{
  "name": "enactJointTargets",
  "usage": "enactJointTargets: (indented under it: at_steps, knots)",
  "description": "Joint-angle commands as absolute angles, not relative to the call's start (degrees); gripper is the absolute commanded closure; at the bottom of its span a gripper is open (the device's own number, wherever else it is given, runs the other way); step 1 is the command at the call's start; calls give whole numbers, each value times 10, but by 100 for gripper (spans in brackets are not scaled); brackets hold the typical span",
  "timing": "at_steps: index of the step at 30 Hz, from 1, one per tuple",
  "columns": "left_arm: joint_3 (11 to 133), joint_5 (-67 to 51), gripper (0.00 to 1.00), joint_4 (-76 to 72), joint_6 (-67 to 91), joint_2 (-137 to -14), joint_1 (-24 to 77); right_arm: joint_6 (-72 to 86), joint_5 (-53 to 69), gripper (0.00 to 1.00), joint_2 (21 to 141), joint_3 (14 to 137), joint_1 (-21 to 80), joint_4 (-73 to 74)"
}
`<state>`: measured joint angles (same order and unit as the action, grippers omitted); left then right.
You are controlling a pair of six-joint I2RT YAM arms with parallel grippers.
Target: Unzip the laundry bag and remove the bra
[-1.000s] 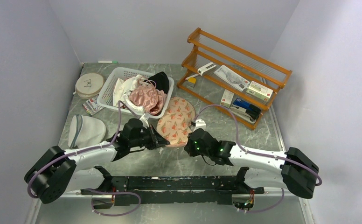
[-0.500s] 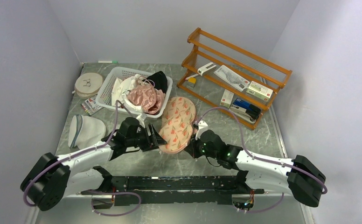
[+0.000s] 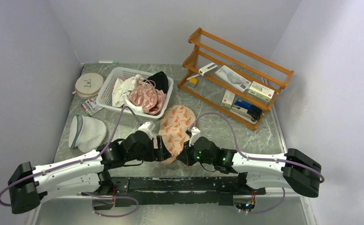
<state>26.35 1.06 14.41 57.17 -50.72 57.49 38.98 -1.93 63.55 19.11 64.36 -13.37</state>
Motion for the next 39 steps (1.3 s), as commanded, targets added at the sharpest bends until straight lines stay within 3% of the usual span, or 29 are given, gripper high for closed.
enactJointTargets:
  at_steps: [1, 9, 15, 21, 25, 28, 37, 39]
  knots:
    - [338, 191, 11, 254, 507, -499, 630, 404, -38, 100, 618, 217, 639, -102]
    - [398, 169, 17, 204, 355, -617, 658, 356, 30, 100, 586, 239, 592, -34]
    - [393, 117, 32, 114, 277, -667, 668, 349, 54, 100, 574, 241, 581, -29]
    - [391, 43, 30, 56, 275, -713, 668, 348, 66, 100, 578, 239, 581, -40]
    - [408, 65, 33, 69, 283, -758, 668, 342, 72, 100, 579, 242, 581, -41]
    - [432, 122, 42, 116, 298, -790, 668, 336, 69, 100, 583, 246, 582, -32]
    - [416, 207, 90, 195, 341, -771, 668, 332, 11, 100, 587, 261, 546, 46]
    - [405, 208, 93, 201, 349, -762, 668, 329, 16, 100, 591, 264, 511, 55]
